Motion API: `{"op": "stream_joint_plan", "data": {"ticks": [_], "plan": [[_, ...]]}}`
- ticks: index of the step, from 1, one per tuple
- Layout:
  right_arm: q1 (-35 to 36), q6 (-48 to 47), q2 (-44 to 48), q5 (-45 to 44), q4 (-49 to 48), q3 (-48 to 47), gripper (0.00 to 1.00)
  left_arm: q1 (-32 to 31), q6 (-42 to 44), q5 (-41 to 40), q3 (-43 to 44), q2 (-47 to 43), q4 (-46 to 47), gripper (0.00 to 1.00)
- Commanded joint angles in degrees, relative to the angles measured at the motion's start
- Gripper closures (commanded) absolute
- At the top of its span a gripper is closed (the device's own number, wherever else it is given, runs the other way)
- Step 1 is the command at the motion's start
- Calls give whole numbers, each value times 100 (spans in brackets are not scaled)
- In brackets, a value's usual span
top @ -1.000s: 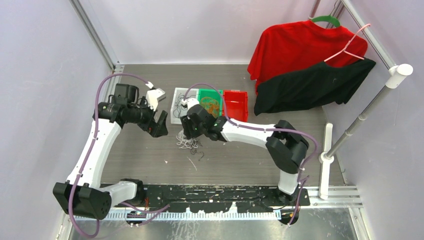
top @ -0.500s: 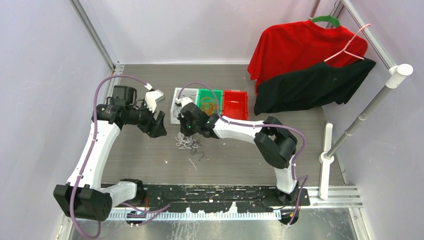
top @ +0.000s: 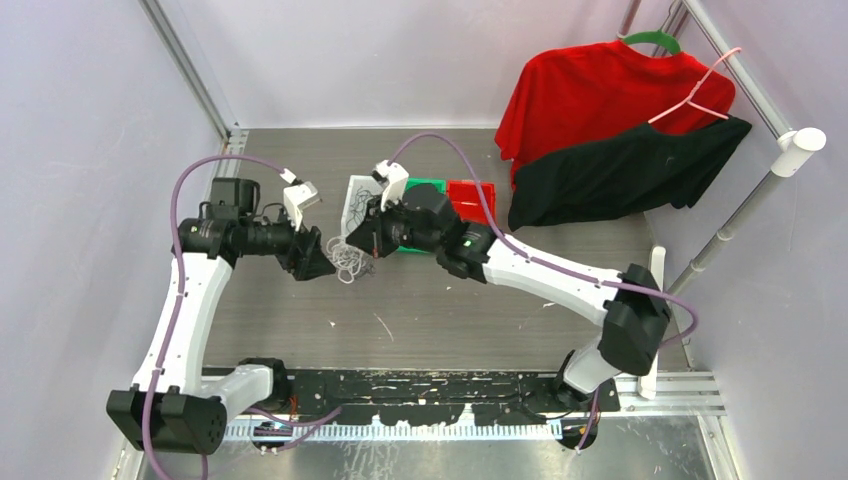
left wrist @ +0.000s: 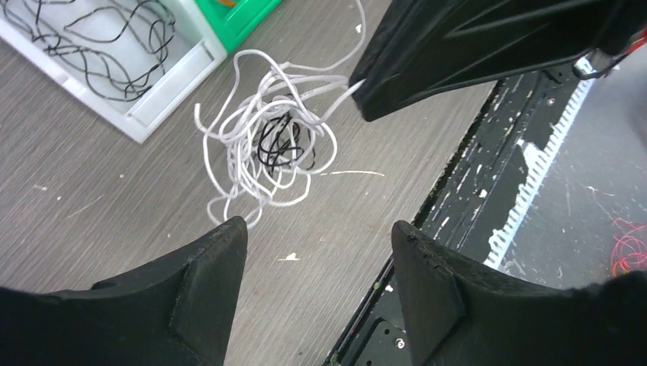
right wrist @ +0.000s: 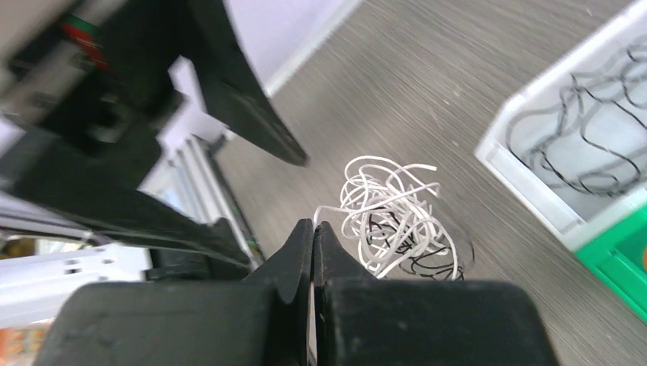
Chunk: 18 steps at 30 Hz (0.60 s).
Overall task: Untangle the cables
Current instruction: Untie the cable.
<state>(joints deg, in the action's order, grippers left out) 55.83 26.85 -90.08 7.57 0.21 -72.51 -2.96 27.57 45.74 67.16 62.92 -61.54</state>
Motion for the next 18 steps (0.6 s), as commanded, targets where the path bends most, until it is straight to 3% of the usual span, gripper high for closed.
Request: {"op": "stream_joint_plan", "data": {"ticks": [1,6,10,18], "plan": [[24,360,426,681,-716,79,99,23,-10,672,-79,-183,282,32],[16,763,495,1229,-1060,110,99,28,-41,726,-75,-113,329,39],[19,912,535,1414,-1223,152,99,23,-10,548,-299,-191,508,65],[22,1063,737,1522,-1283,398,99,23,114,410,-568,-434,618,78]]}}
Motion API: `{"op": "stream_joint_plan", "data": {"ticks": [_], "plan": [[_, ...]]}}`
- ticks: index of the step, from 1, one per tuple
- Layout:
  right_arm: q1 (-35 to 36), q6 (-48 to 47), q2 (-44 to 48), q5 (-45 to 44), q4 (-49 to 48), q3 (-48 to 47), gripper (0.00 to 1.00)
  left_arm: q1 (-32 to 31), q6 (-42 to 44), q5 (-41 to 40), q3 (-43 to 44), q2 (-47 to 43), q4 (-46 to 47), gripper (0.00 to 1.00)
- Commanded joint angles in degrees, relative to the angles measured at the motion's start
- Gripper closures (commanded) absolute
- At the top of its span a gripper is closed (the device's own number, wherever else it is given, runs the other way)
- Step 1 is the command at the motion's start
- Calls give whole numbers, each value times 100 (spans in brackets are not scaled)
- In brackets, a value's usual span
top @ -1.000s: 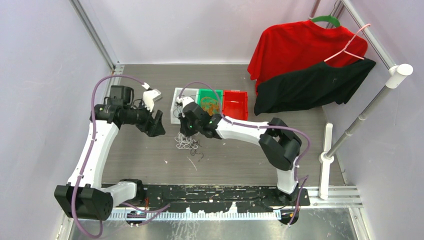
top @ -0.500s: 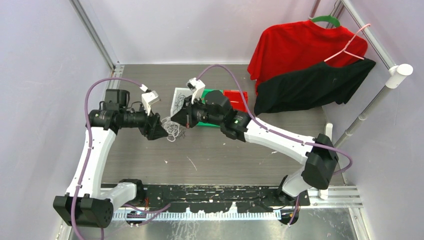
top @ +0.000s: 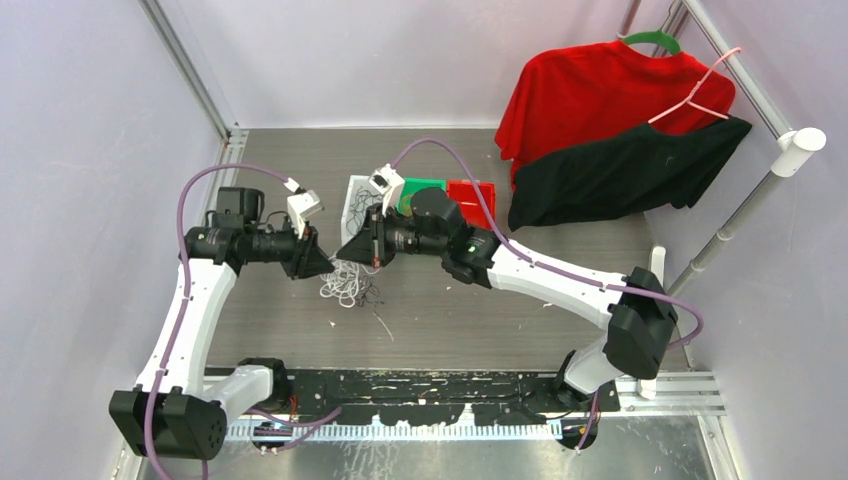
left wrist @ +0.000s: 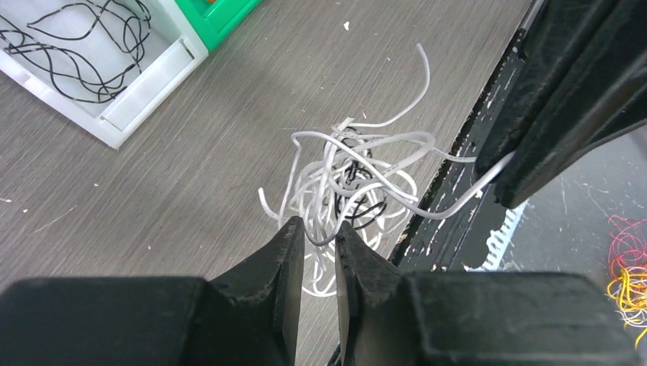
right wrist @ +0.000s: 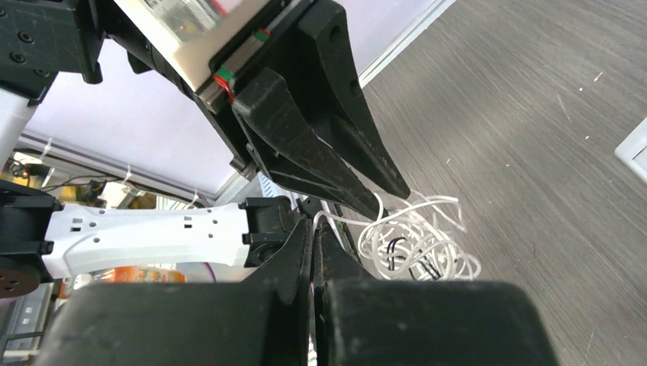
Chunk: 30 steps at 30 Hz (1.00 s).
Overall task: Untangle the cables
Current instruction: Untie the cable.
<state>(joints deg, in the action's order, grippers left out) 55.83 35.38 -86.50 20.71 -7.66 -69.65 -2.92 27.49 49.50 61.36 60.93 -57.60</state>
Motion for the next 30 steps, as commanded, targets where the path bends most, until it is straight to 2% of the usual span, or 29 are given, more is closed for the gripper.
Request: {"op": "stream_joint_plan", "data": {"ticks": [1,4,8,10,17,18,20,21,22,25,28,30], "plan": [[22,241,435,226,-558,178,99,19,132,64,17,-245,194,76],[18,295,513,283,-643,302,99,19,246,288,40,-248,35,75],[15,367,579,339,-629,395,99,17,434,617,64,-322,-39,95],[13,390,598,335,-609,419,99,19,671,734,88,-385,-171,100],[6,434,619,413,-622,423,99,13,932,536,183,-618,-59,100],[-1,451,610,427,-627,418,99,14,879,527,164,-661,35,96],[4,500,592,466,-686,401,99,15,633,533,93,-765,303,61],[3,522,570,476,-722,388,99,11,554,572,56,-810,368,52],[4,543,560,483,-751,373,99,11,493,651,25,-837,414,48],[2,618,538,526,-823,326,99,11,267,814,-25,-780,406,46],[-2,665,542,559,-875,306,99,8,238,877,-68,-684,321,55],[6,716,535,613,-935,307,99,9,189,866,-139,-662,380,57]]}}
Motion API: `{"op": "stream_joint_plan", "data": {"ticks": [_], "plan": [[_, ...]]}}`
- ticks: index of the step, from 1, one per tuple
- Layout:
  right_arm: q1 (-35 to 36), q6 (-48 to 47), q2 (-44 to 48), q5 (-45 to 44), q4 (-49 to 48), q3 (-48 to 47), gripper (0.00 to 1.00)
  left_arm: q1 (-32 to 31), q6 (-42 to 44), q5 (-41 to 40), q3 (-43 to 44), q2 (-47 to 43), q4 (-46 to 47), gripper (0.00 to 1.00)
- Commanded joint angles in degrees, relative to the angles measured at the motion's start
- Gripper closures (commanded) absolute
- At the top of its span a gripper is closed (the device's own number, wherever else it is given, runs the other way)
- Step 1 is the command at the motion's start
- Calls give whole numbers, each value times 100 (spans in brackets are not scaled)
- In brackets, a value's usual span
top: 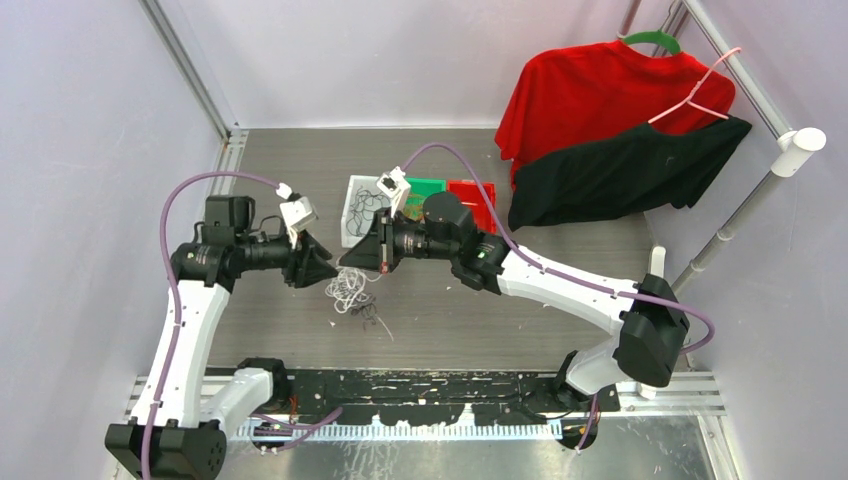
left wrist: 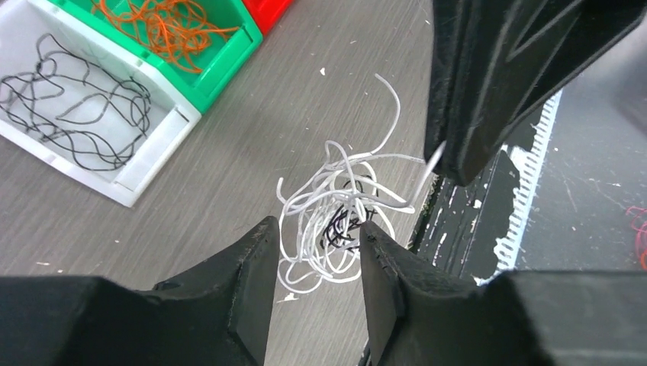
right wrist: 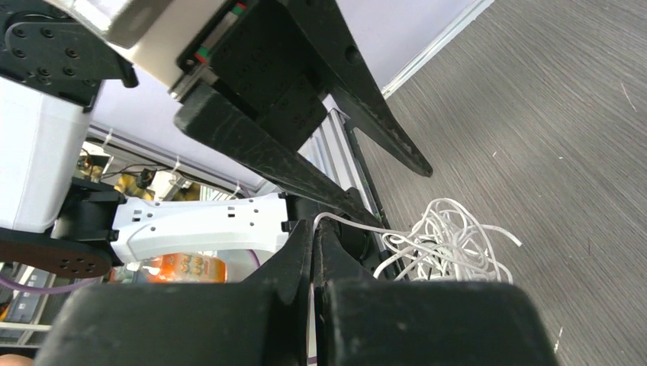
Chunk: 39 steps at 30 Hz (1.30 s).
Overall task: Untangle the cables
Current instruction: Untie the cable.
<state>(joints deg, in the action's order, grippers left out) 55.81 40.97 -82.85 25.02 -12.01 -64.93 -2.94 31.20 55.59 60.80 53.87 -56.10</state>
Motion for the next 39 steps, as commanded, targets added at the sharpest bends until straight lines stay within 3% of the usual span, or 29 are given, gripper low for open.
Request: {"op": "stream_joint_plan", "data": {"ticks": [1,8,14,16,18,22,26,31,39], "plan": [[3,193,168,215,-531,-162,99,10,-212,277,-123,35,293,56],[4,395,121,341,-738,-167,99,12,-321,465,-241,-5,521,55],[-1,159,132,157,-356,-354,99,12,-24,1063,-147,-238,28,69],[-1,-92,218,-43,37,-422,99,12,375,1108,22,-341,-389,62],[-16,-255,258,-127,359,-494,99,12,834,1179,138,-445,-774,47],[-9,-270,224,1,487,-570,99,12,1239,1472,213,-657,-1003,40],[-17,-142,171,184,386,-573,99,13,336,1472,80,-788,-2,44],[-10,89,70,405,228,-609,99,-3,-775,597,-570,-1158,1952,52],[42,373,-131,607,-73,-679,99,-152,-917,434,-747,-1016,2084,65]]}}
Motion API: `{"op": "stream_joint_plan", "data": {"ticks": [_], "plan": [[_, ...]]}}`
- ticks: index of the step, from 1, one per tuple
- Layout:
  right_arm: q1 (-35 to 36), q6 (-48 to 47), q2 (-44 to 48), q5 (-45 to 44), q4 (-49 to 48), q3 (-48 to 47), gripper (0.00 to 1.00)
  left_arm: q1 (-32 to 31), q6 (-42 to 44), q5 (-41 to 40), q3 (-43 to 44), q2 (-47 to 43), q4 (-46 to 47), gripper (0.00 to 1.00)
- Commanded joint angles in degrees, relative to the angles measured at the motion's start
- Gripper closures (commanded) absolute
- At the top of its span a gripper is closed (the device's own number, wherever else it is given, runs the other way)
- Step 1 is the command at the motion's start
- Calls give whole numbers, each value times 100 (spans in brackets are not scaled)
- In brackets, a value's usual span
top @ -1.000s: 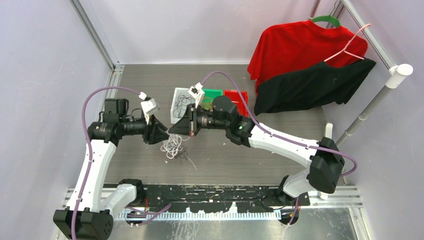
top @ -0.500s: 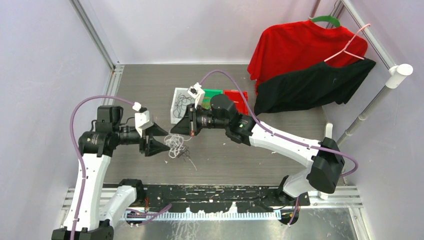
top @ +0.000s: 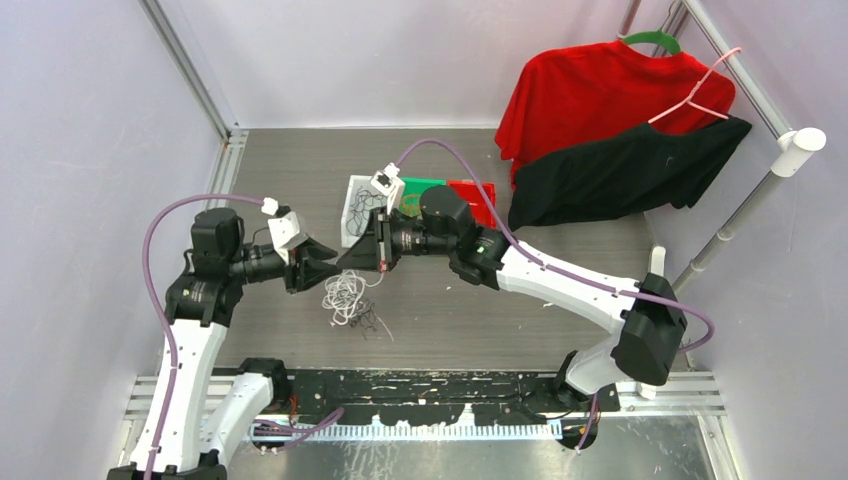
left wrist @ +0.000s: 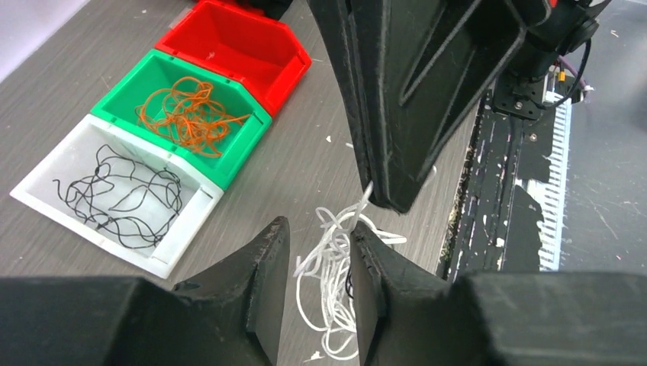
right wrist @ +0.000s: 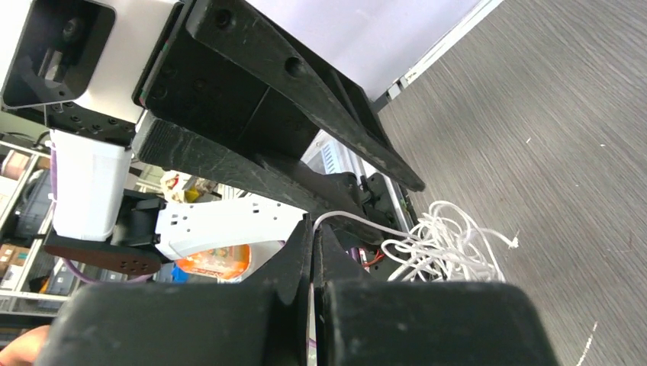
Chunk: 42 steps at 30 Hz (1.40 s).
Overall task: Untangle the cables
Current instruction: Untie the cable.
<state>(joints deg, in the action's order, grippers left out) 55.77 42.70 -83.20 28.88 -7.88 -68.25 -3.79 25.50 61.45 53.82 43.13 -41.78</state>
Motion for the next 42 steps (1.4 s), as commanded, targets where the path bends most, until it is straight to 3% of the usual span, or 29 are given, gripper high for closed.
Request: {"op": "stream_joint_plan", "data": {"ticks": [1,7,9,14,17,22,24,35,42], "plan": [[67,207,-147,231,-486,-369,99,-69,-488,-179,-74,83,802,67],[79,163,-118,112,-486,-277,99,-69,-877,241,20,194,763,66],[78,138,-81,63,-467,-237,99,-71,-651,552,100,187,436,58],[75,165,-69,109,-488,-238,99,-77,-1,836,159,170,-192,55],[84,273,-104,219,-594,-259,99,-78,-543,497,58,120,450,64],[83,346,-71,334,-645,-171,99,-78,-1734,-366,-427,-269,1977,92],[82,324,34,300,-628,-72,99,-77,-1890,-554,-560,-386,2216,97],[56,237,506,285,-340,229,99,-78,-1938,-790,-402,-308,2268,100],[52,-29,913,371,658,311,95,-78,-1164,-2661,-390,-132,2311,100]]}}
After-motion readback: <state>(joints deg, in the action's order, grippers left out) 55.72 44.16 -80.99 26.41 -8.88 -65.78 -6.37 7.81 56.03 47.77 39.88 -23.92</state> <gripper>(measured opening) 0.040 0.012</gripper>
